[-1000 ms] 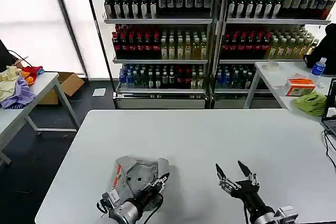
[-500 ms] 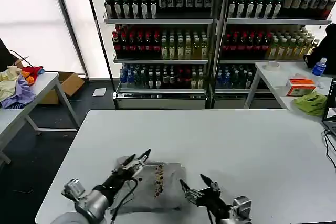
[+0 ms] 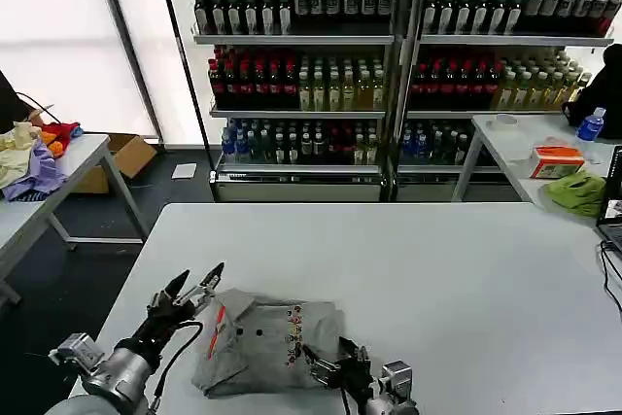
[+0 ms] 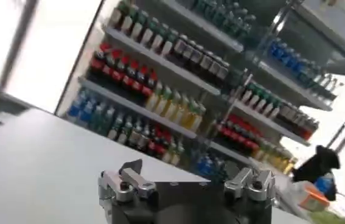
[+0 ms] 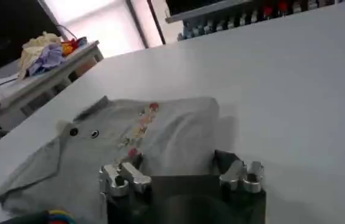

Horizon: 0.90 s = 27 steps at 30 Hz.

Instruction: Fold and organize the clothes.

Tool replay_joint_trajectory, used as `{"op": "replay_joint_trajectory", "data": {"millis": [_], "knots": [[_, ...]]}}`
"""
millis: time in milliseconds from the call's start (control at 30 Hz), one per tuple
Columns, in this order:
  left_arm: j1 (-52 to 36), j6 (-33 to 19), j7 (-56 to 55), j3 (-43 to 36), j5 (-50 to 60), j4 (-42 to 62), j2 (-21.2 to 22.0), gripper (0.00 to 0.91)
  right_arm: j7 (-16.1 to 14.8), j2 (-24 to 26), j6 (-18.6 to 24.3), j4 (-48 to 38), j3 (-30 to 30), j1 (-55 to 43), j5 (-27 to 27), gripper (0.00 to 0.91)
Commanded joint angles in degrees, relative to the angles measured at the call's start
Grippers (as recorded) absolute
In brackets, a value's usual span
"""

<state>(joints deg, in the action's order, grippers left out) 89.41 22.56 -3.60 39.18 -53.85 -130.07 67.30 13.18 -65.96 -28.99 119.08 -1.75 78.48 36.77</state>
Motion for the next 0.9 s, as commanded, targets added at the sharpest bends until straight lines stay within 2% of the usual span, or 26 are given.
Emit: {"op": "replay_joint_trajectory", "data": {"millis": [33,167,367,433,500,567,833,867,900], "knots": [[1.8,-1.7,2.3,4.6,10.2,3.5,1.6,0.907,-1.6,-1.0,1.1,-5.5,4.9,-5.5,-3.5,0.000],[1.3,-1.3,2.2,6.9,10.8,6.1,1.4,0.907,-4.7,-0.2,2.3,-5.5,2.7,-5.8,-4.2,0.000],[-0.3,-0.9,2.0,8.1,9.6,8.8,0.7,0.907,-7.1,-0.6,1.9,-4.9,0.9,-5.7,-11.3,0.000],[-0.2,-0.9,1.7,8.6,8.3,8.9,0.8,0.907,-6.3,-0.3,0.2,-4.1,-1.1,-5.0,-11.8,0.000],[-0.2,-0.9,1.6,9.1,7.7,9.7,0.7,0.907,-6.9,0.0,-1.7,-2.9,-4.0,-3.2,-16.8,0.000],[-0.3,-0.6,1.3,9.9,5.3,10.4,0.4,0.907,-7.1,0.9,-2.5,-1.5,-6.7,-0.5,-18.5,0.000],[0.1,-0.4,1.0,11.4,1.6,10.8,-2.3,0.907,-6.6,4.6,-4.2,2.6,-15.3,4.6,-18.2,0.000],[0.2,-0.3,0.9,11.4,1.6,10.7,-2.5,0.907,-6.4,4.8,-4.2,3.2,-16.1,5.2,-18.0,0.877],[0.2,-0.3,0.8,11.3,1.6,10.7,-2.6,0.907,-6.6,4.8,-4.2,3.4,-16.4,5.4,-18.0,0.907]]}}
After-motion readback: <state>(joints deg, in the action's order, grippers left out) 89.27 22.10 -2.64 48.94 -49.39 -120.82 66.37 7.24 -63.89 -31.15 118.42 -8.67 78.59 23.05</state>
